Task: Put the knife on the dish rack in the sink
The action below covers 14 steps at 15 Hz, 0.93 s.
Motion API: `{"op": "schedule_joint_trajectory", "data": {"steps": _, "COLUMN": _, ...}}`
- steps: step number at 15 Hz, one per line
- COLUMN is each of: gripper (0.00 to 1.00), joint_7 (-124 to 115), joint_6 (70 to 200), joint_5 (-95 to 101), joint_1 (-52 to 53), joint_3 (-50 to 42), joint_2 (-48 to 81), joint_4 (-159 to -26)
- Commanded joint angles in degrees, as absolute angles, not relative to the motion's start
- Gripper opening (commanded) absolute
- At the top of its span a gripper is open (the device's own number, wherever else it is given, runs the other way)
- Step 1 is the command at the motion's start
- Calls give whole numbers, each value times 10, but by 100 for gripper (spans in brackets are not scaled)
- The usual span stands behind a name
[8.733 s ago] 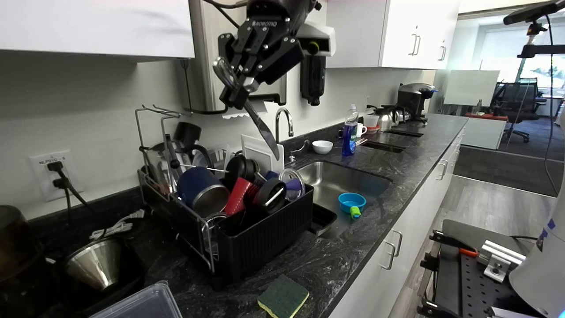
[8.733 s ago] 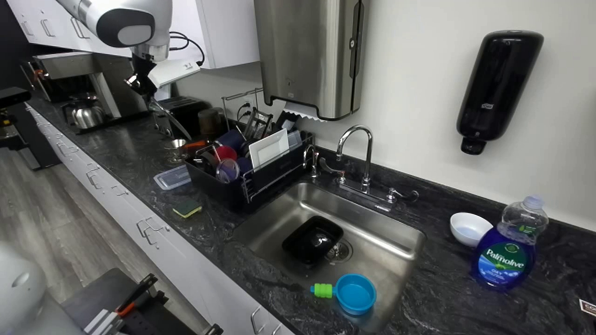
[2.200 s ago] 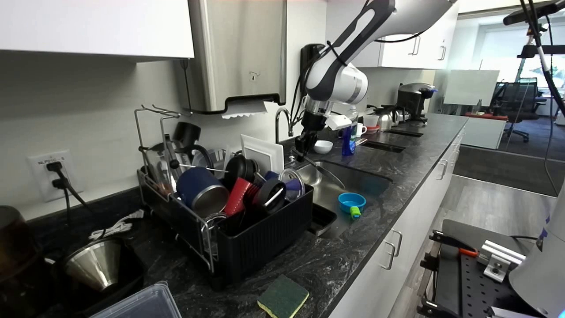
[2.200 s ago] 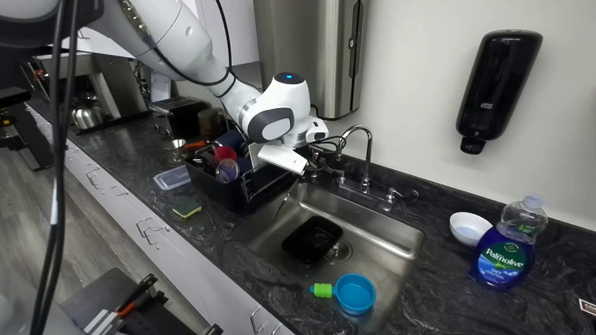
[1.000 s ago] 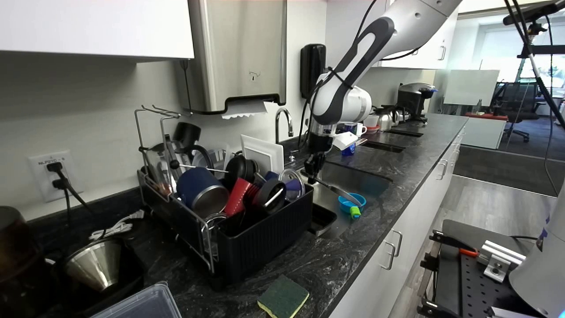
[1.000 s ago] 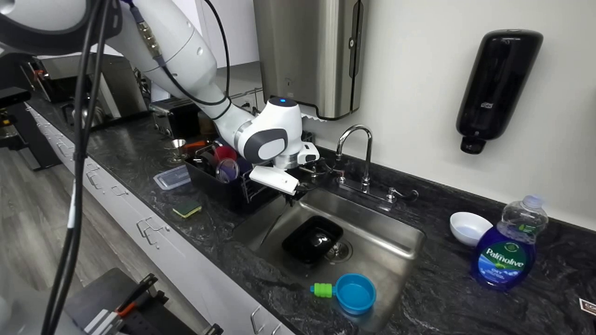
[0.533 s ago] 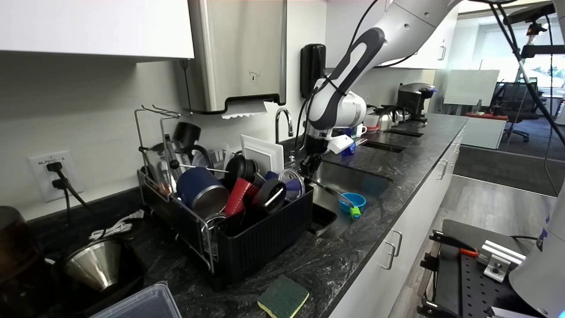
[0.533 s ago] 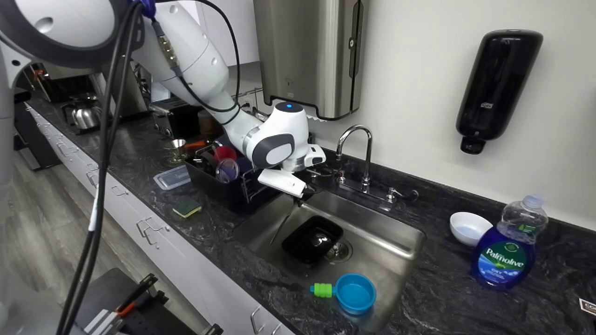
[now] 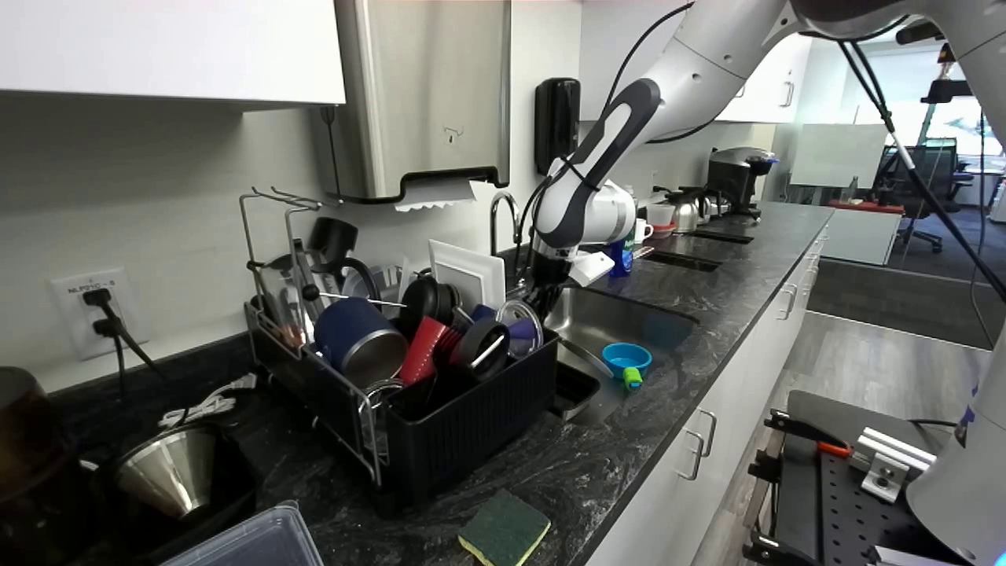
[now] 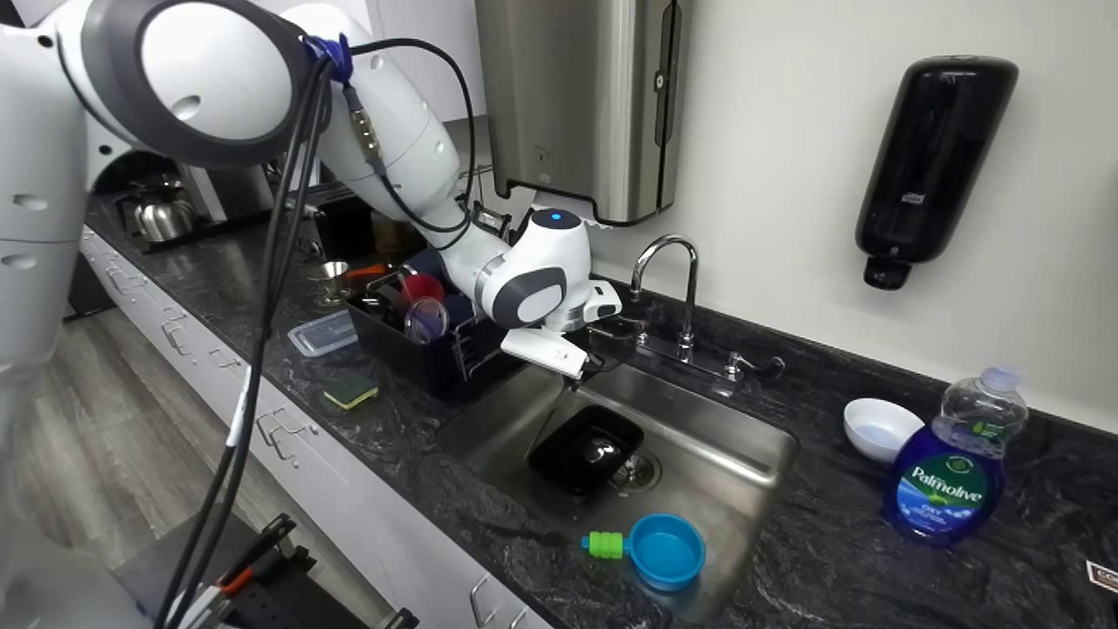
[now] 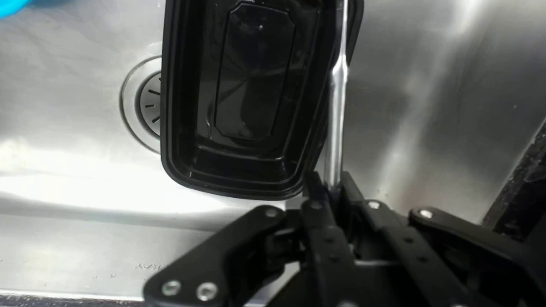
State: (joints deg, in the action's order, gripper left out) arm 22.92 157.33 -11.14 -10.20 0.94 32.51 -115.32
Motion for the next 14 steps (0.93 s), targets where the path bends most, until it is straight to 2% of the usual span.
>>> {"op": "schedule_joint_trajectory", "data": {"steps": 1, "gripper": 3, "joint_7": 228, "joint_6": 1589, "joint_5": -78, "joint_1": -120, "joint_3": 21, "joint_2": 347, "joint_4": -1139}}
{"op": "schedule_joint_trajectory", "data": {"steps": 14, "gripper": 3, "joint_7": 224, "joint_6": 1603, "joint_5": -23, "joint_1": -129, "joint_3": 19, "joint_2": 393, "joint_4": -1114}}
